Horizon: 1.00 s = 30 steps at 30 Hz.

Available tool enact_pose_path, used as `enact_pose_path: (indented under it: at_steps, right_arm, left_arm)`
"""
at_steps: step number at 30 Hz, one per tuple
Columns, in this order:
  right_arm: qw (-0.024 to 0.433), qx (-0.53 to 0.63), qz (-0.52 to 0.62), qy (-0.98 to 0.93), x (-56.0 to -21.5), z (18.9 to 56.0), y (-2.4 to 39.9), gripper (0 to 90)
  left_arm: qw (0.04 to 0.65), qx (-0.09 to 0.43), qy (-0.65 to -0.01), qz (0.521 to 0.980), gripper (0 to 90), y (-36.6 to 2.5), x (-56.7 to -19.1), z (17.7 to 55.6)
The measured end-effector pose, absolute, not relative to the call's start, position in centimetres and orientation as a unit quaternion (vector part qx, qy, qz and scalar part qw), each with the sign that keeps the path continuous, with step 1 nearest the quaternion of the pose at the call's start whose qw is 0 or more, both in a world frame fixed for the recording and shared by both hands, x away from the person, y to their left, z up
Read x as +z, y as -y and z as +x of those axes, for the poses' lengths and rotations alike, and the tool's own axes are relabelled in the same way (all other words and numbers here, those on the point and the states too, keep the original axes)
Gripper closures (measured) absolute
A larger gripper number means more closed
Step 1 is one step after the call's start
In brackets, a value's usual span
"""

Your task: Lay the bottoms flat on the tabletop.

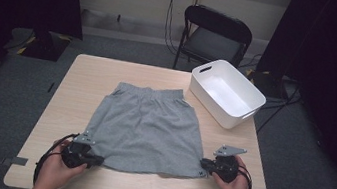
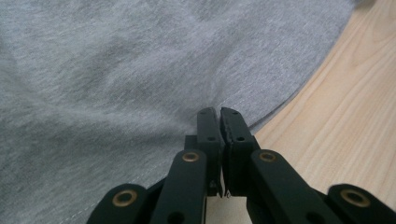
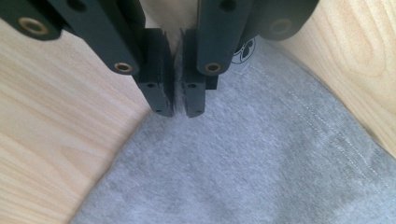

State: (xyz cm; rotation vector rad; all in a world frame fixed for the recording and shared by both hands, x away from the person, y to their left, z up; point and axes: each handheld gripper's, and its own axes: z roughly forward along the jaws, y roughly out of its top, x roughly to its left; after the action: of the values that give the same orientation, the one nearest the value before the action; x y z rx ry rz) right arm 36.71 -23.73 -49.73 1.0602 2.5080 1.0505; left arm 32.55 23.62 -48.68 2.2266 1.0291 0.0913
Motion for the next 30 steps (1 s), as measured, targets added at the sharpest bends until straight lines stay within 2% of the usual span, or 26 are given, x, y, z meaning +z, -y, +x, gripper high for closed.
enact_pose_path:
  at_steps: [7, 30]
  right_arm:
    - [0.115, 0.348, 0.355, -0.860, -49.5, 36.4, 23.9, 85.5]
    - [0.086, 0.332, 0.361, -0.867, -49.1, 36.0, 25.4, 85.5]
  left_arm:
    - [0.336, 0.030, -0.397, 0.853, 87.6, -23.8, -48.7, 32.5]
    - [0.366, 0.017, -0.396, 0.842, 85.2, -24.2, -48.3, 32.2]
